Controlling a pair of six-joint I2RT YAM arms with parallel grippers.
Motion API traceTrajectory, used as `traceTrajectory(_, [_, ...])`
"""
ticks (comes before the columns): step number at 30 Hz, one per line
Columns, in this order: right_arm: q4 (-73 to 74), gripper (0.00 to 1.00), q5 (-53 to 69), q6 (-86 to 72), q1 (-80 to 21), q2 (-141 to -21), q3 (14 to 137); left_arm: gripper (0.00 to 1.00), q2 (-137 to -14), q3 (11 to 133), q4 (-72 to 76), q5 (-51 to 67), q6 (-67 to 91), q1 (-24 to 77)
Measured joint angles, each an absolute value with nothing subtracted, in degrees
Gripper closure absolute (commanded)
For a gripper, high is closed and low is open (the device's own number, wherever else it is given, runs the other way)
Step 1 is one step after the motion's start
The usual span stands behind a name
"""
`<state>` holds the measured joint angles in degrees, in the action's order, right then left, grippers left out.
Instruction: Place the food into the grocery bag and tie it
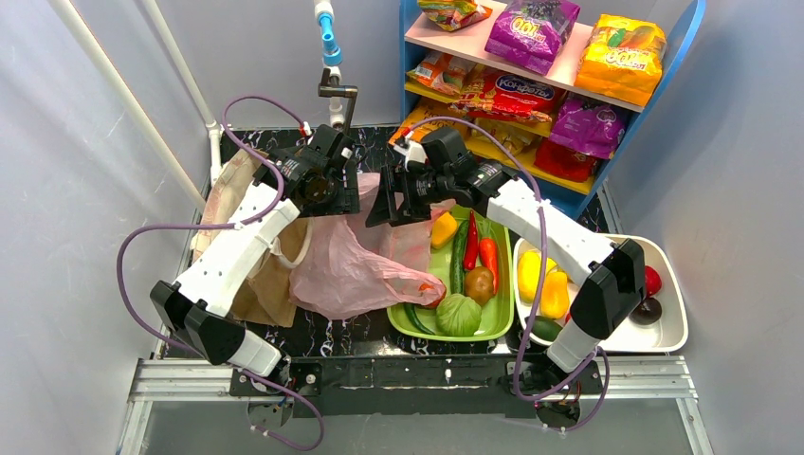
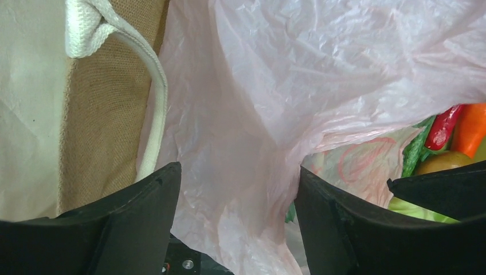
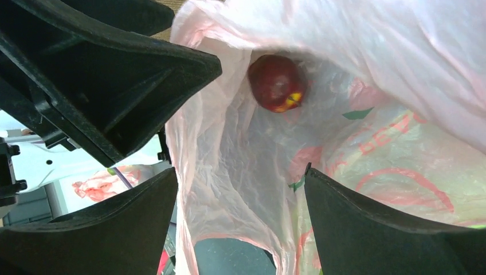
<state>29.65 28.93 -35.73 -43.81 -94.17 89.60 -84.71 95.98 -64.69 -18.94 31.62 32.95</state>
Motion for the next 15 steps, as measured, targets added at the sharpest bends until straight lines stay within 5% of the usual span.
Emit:
traceTrajectory(6, [34.61, 0.11, 25.23, -32.36, -43.79, -92.03, 90.43, 0.43, -84.73, 95.04, -64.25, -18.28, 32.05, 32.95])
traceTrajectory(15, [41.3, 0.1, 14.26, -26.55, -43.57, -77.06, 82.13, 0.81, -84.75, 93.25, -63.18, -16.45, 32.58, 32.95])
